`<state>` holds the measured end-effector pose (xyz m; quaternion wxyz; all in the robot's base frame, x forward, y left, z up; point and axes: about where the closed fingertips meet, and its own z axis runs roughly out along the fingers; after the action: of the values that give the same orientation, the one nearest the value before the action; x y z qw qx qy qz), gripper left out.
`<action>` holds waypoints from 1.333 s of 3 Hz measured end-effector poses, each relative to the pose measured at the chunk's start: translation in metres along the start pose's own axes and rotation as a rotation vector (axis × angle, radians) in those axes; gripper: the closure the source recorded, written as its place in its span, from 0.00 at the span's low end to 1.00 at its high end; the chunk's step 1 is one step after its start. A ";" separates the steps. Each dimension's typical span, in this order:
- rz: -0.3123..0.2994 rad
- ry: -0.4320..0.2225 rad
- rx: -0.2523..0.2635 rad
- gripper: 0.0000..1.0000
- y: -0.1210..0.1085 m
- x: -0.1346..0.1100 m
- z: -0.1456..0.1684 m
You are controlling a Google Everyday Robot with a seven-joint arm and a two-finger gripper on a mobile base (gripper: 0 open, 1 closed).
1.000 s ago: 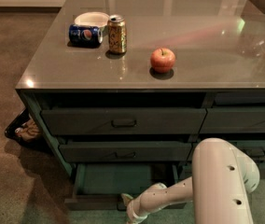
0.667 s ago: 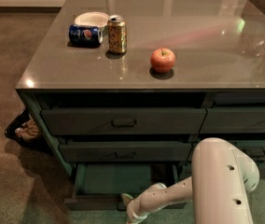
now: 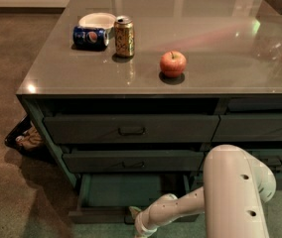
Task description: Open bottom drawer
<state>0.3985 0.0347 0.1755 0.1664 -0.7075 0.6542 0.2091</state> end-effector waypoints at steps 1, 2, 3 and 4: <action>-0.007 -0.006 -0.029 0.00 0.008 -0.003 0.004; -0.006 -0.008 -0.031 0.00 0.009 -0.004 0.002; 0.026 -0.008 -0.052 0.00 0.026 -0.006 -0.004; 0.023 -0.013 -0.048 0.00 0.026 -0.006 -0.003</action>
Offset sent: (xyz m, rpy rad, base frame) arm -0.1548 -0.0072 0.0210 0.0184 0.2902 -0.0254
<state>0.3723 0.0362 0.1826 0.1511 -0.7024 0.6559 0.2314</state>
